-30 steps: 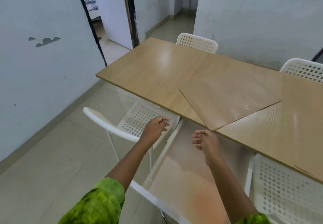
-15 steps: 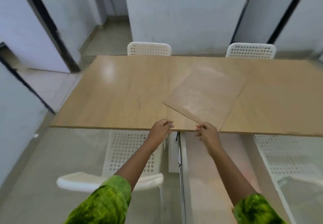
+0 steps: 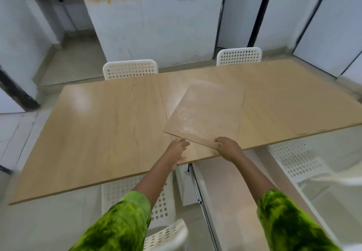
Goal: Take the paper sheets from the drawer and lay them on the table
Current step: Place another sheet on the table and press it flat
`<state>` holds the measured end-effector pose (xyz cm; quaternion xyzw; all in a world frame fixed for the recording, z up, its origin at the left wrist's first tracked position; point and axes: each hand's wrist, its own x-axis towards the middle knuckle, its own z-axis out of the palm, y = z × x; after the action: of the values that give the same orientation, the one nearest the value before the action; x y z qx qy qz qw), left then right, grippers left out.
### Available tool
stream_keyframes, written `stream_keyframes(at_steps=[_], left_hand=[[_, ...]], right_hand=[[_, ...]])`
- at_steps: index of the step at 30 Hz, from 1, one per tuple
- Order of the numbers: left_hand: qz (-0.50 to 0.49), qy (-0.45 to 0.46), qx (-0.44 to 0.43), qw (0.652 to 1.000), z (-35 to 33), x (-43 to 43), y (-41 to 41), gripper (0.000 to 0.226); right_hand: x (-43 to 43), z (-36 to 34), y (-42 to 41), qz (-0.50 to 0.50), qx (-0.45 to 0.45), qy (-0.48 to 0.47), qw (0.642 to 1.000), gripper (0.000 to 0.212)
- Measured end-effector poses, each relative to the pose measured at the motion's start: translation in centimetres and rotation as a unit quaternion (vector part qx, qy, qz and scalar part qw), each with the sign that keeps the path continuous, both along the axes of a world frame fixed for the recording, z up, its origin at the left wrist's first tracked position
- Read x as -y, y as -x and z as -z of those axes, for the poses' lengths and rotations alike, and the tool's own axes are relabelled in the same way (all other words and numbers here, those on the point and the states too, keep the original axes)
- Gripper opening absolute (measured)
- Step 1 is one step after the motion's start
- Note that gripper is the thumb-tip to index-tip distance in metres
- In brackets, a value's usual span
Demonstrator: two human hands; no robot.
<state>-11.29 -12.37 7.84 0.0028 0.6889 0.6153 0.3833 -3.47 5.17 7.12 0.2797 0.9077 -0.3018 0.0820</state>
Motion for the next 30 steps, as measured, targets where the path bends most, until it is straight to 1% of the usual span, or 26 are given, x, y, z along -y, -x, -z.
stream_keyframes(at_steps=[2, 4, 5, 7, 8, 9, 10, 11, 12, 13, 14, 15, 16, 19, 20, 23, 25, 28, 30], left_hand=[[-0.010, 0.001, 0.011, 1.000, 0.5, -0.6, 1.0, 0.023], [-0.026, 0.015, 0.009, 1.000, 1.1, -1.0, 2.4, 0.038], [-0.023, 0.033, 0.000, 0.999, 1.3, -1.2, 3.1, 0.045], [0.009, 0.086, -0.046, 0.995, 1.6, -1.7, 4.2, 0.053], [0.045, 0.139, -0.102, 0.984, 1.8, -1.9, 4.9, 0.055], [0.109, 0.217, -0.190, 0.951, 2.1, -2.0, 5.5, 0.056], [0.190, 0.297, -0.293, 0.889, 2.4, -2.2, 6.1, 0.056], [0.261, 0.353, -0.384, 0.812, 2.7, -2.3, 6.6, 0.056], [0.312, 0.381, -0.448, 0.746, 3.1, -2.4, 7.1, 0.056], [0.346, 0.396, -0.483, 0.700, 3.4, -2.6, 7.6, 0.056], [0.366, 0.403, -0.501, 0.673, 3.5, -2.8, 8.2, 0.056], [0.381, 0.404, -0.513, 0.655, 3.5, -3.1, 8.9, 0.058], [0.397, 0.401, -0.516, 0.644, 3.4, -3.3, 9.5, 0.060], [0.462, 0.397, -0.483, 0.629, 3.4, -3.5, 10.0, 0.065], [0.475, 0.403, -0.479, 0.619, 3.5, -3.5, 9.6, 0.066], [0.484, 0.429, -0.495, 0.580, 3.5, -3.8, 8.2, 0.070], [0.486, 0.436, -0.512, 0.558, 3.3, -4.0, 7.6, 0.072], [0.490, 0.435, -0.523, 0.546, 3.1, -4.2, 6.3, 0.071], [0.494, 0.433, -0.530, 0.535, 3.3, -4.7, 5.2, 0.067]], right_hand=[[-0.6, 0.9, 0.6, -0.052, 0.023, -0.045, 0.997, 0.040], [-1.0, 2.0, 0.9, -0.101, 0.058, -0.105, 0.988, 0.039], [-1.1, 2.4, 0.9, -0.114, 0.074, -0.123, 0.983, 0.043], [-1.1, 3.1, 0.5, -0.127, 0.083, -0.147, 0.977, 0.057], [-1.1, 3.4, 0.3, -0.127, 0.075, -0.161, 0.976, 0.063], [-1.1, 3.6, 0.2, -0.129, 0.065, -0.174, 0.974, 0.067], [-1.2, 3.8, 0.2, -0.129, 0.056, -0.182, 0.973, 0.070], [-1.5, 3.9, 0.1, -0.132, 0.048, -0.186, 0.973, 0.072], [-1.7, 3.9, 0.0, -0.136, 0.039, -0.187, 0.972, 0.073], [-2.0, 3.8, -0.1, -0.139, 0.035, -0.184, 0.972, 0.074], [-2.4, 3.7, -0.2, -0.142, 0.032, -0.179, 0.973, 0.075], [-2.8, 3.6, -0.2, -0.146, 0.031, -0.170, 0.974, 0.076], [-3.1, 3.3, -0.3, -0.150, 0.033, -0.158, 0.975, 0.077], [-3.9, 2.7, -0.1, -0.160, 0.049, -0.114, 0.979, 0.078], [-4.2, 2.6, -0.2, -0.156, 0.053, -0.097, 0.982, 0.078], [-5.2, 2.2, -0.4, -0.109, 0.046, -0.061, 0.991, 0.072], [-6.0, 1.9, -0.4, -0.075, 0.042, -0.042, 0.995, 0.064], [-7.4, 1.6, -0.2, -0.025, 0.022, -0.028, 0.999, 0.051], [-8.4, 1.7, -0.1, 0.014, 0.005, -0.022, 1.000, 0.047]])
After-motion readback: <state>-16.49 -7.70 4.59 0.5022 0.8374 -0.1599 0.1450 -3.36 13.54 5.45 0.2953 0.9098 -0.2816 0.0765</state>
